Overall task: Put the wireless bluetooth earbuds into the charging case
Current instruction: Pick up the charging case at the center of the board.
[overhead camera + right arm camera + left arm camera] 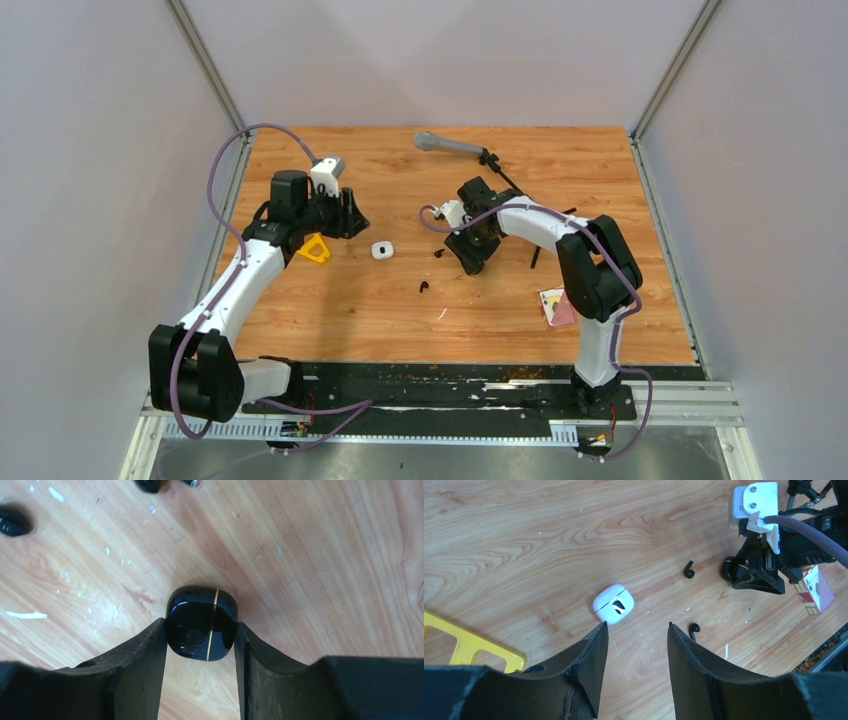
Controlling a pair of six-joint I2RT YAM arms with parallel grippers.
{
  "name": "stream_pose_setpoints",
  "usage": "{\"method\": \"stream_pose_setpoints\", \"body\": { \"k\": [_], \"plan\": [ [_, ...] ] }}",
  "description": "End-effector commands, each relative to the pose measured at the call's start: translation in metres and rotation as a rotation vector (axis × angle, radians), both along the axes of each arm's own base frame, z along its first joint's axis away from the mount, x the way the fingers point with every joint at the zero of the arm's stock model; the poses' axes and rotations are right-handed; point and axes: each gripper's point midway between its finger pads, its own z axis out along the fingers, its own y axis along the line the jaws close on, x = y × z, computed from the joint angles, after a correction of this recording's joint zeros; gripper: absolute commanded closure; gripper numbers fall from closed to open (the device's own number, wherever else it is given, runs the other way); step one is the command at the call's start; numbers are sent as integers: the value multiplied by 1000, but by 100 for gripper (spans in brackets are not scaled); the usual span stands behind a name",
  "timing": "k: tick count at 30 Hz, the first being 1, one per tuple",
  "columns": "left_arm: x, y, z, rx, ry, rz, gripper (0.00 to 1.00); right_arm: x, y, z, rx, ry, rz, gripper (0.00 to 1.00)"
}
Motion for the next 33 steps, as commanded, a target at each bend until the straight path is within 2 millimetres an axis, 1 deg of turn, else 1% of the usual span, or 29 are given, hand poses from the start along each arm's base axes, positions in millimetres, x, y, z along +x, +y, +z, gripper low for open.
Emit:
{"method": "stream_pose_setpoints", "body": {
  "k": [1,3,5,8,10,12,13,15,17,19,21,23,28,30,33],
  "plan": [
    [5,-12,20,-69,-68,-56,46,4,7,58,72,-117,140,89],
    [4,-21,35,-122,-112,-97,46,13,13,98,129,-249,188,90],
    [5,-32,54,-196,-175,-125,46,18,20,136,191,-374,253,91],
    [3,-54,81,-276,-245,-189,46,14,34,191,273,-571,381,90],
    [-1,-72,95,-297,-270,-249,47,10,46,225,324,-731,470,89],
    [-6,-90,111,-318,-313,-310,47,6,54,252,350,-873,526,89],
    [-9,-98,118,-327,-331,-337,46,5,57,263,352,-927,545,88],
    [-16,-115,131,-353,-361,-406,47,2,65,277,344,-991,571,88],
    [-24,-128,144,-377,-392,-464,47,-2,74,286,346,-1014,595,88],
    [-31,-138,154,-378,-425,-516,47,-2,80,293,351,-1034,602,88],
    [-36,-145,160,-374,-442,-550,47,-5,85,297,355,-1048,616,87],
    [-35,-148,159,-371,-442,-560,47,-5,88,301,356,-1068,622,87],
    [-25,-151,151,-347,-417,-529,48,-6,95,308,371,-1091,619,87],
    [-25,-154,145,-333,-398,-535,48,-7,96,312,379,-1099,610,86],
    [-24,-156,142,-332,-386,-536,50,-9,98,317,393,-1111,608,86]
  ]
}}
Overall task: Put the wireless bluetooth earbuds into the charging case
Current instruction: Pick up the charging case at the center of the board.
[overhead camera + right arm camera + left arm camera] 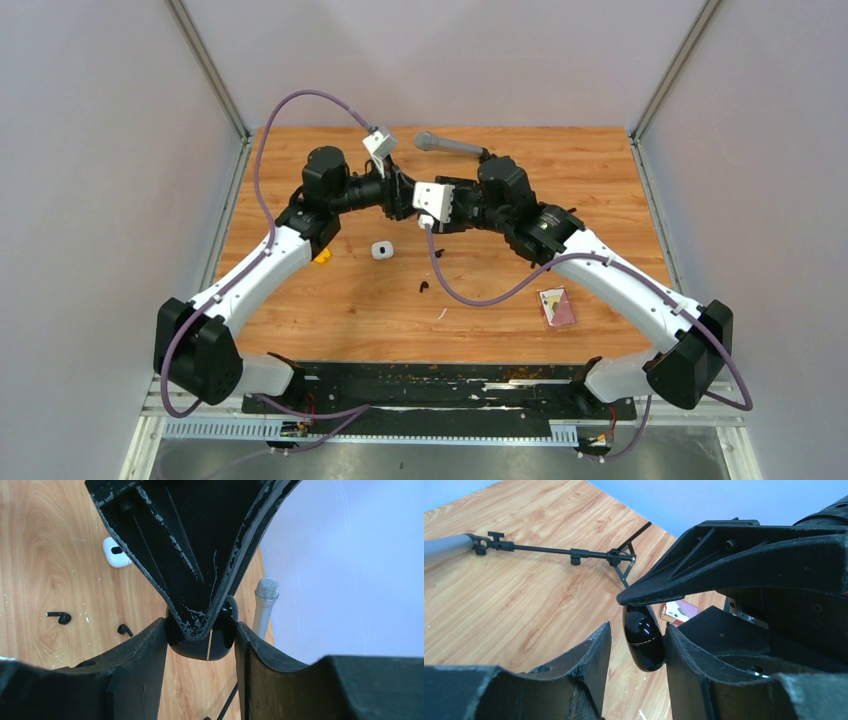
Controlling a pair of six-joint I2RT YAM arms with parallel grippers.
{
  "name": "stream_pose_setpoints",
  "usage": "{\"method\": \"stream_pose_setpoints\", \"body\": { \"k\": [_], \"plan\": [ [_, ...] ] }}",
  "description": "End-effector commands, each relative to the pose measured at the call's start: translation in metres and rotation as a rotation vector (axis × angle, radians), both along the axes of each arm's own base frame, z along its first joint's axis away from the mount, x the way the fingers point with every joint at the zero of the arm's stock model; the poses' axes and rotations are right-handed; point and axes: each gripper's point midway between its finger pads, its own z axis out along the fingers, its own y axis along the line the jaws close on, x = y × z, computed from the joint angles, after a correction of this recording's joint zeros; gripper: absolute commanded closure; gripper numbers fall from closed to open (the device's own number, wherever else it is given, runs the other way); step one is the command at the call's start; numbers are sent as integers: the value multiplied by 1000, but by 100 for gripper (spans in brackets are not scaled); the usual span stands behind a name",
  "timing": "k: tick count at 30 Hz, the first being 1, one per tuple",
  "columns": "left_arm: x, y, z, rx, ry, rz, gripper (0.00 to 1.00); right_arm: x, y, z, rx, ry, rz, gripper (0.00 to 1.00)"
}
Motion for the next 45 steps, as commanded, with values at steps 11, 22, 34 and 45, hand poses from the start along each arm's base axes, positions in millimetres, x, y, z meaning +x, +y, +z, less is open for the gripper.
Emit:
{"method": "stream_pose_setpoints", "body": {
  "k": [11,22,34,45],
  "plan": [
    [-7,-11,5,-2,-45,-86,94,-3,9,41,96,-88,5,79],
    [-21,10,9,-11,-105,-145,98,-35,-12,23,109,335,8,36],
    [-59,19,8,-9,-441,-246,95,-64,-16,11,42,779,250,57],
    [-65,7,5,-50,-465,-259,96,-66,-5,9,15,756,297,60]
  ]
}}
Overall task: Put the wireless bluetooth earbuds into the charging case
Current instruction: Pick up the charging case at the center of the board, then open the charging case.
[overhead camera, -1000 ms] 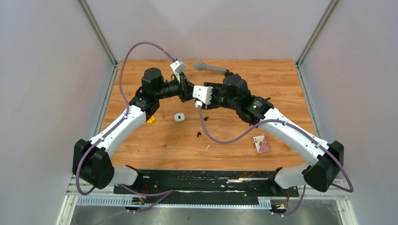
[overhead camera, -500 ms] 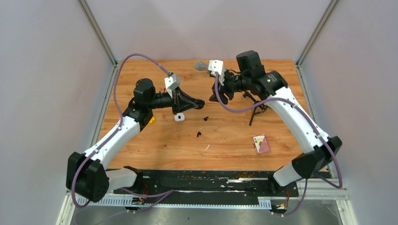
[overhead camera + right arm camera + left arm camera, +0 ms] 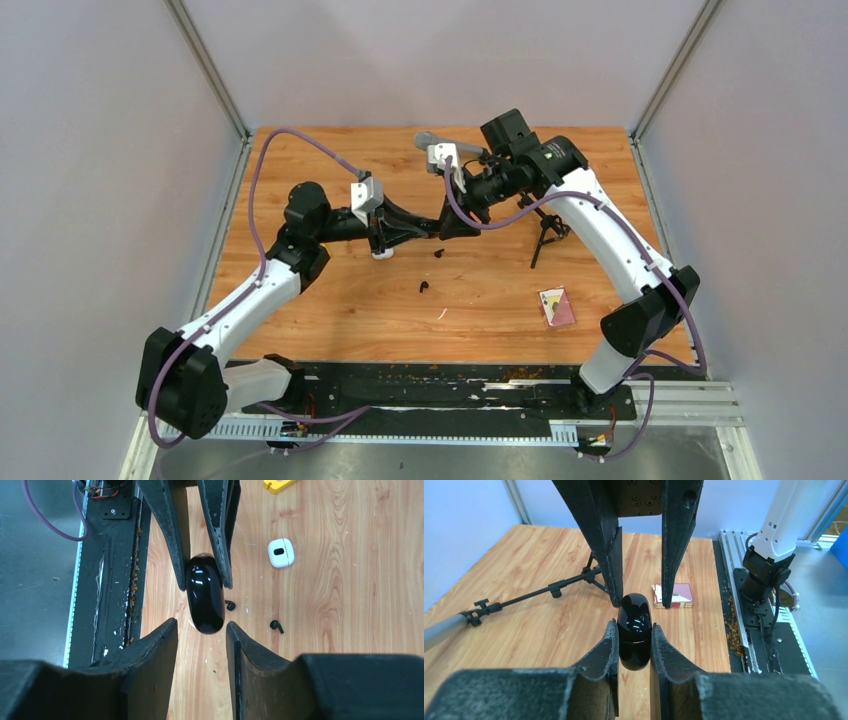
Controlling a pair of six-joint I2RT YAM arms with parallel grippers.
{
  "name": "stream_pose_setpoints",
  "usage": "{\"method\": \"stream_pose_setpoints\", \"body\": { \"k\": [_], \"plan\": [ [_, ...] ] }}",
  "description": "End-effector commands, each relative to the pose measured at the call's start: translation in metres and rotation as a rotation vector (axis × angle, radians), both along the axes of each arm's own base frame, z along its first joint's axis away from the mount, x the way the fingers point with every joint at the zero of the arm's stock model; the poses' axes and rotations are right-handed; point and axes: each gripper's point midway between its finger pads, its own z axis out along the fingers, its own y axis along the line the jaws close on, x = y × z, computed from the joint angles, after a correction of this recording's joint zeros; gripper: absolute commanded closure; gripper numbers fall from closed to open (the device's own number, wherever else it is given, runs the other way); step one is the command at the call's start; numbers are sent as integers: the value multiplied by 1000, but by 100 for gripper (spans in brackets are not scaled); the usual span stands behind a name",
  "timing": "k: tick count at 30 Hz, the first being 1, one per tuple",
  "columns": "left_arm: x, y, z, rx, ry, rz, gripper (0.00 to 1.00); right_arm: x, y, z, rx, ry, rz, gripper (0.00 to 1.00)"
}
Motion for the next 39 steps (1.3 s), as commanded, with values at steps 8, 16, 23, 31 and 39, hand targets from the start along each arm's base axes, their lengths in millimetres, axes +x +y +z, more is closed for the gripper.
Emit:
{"method": "stream_pose_setpoints", "body": {
  "k": [8,16,23,31,39],
  "plan": [
    [2,-8,21,-62,-79,-12,95,-1,12,11,35,-43,44,76],
    [10,-7,-3,-15,-57,25,54,0,6,21,8,-98,25,100],
    [7,-8,-17,12,-55,7,42,3,1,19,-84,-181,33,100],
    [4,-13,-14,-9,-71,-24,52,10,3,15,-147,-218,14,100],
    [4,-15,-13,-14,-74,-23,54,12,5,15,-170,-209,2,100]
  ]
}}
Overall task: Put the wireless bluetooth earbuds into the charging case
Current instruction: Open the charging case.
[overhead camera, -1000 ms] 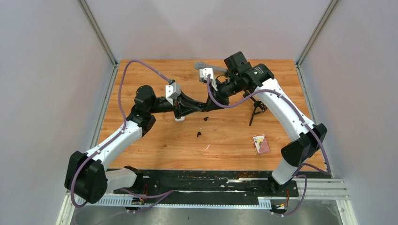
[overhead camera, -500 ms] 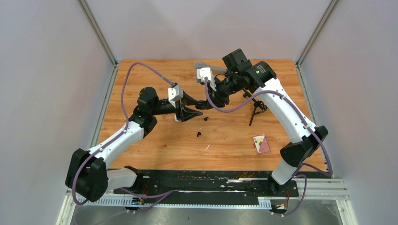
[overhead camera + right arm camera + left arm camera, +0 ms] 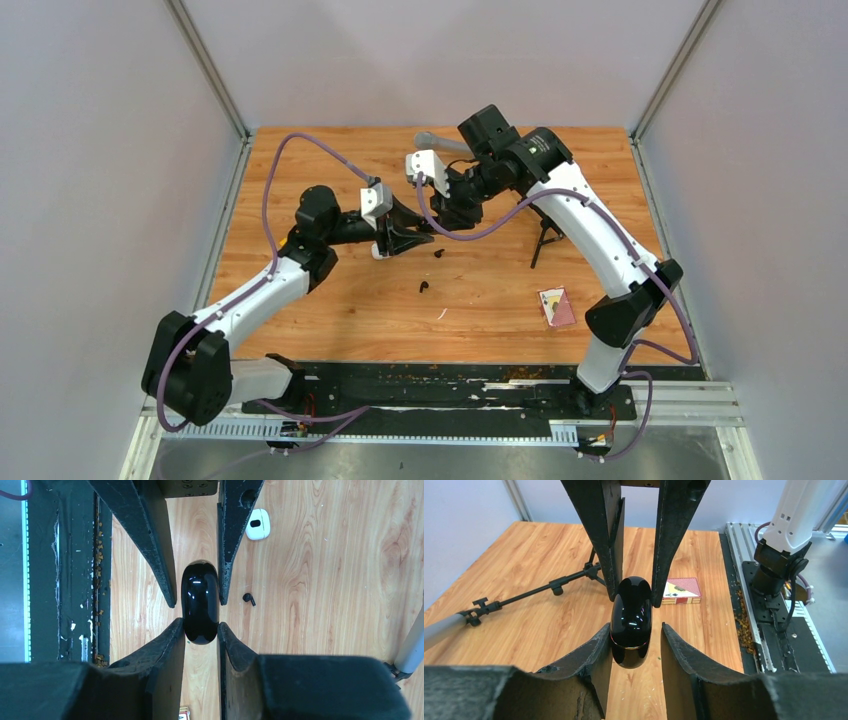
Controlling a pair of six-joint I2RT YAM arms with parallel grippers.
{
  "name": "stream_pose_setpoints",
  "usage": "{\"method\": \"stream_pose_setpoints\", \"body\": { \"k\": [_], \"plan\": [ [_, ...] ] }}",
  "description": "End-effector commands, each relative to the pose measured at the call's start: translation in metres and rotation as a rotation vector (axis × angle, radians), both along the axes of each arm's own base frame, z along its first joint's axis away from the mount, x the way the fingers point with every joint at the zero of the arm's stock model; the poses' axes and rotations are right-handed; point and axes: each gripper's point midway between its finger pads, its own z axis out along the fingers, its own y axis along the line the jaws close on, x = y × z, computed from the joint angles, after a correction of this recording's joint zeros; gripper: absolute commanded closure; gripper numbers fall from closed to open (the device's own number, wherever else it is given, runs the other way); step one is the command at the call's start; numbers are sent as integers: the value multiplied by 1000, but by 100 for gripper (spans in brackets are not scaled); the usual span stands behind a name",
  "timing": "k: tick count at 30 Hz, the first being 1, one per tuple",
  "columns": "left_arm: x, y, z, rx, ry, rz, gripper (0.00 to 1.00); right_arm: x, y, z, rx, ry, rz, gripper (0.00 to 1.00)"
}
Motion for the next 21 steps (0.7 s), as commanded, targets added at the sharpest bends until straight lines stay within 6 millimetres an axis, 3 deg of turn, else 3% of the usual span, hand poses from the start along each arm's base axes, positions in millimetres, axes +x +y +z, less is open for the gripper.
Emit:
{"method": "stream_pose_setpoints", "body": {
  "k": [1,12,21],
  "plan": [
    [-2,-3,6,-19,-41,-14,55,2,3,18,22,-47,1,100],
    [3,-3,1,-17,-11,11,55,2,3,24,34,-61,-6,100],
    [6,-4,2,-26,-9,20,73,2,4,23,38,-45,-12,100]
  ]
}}
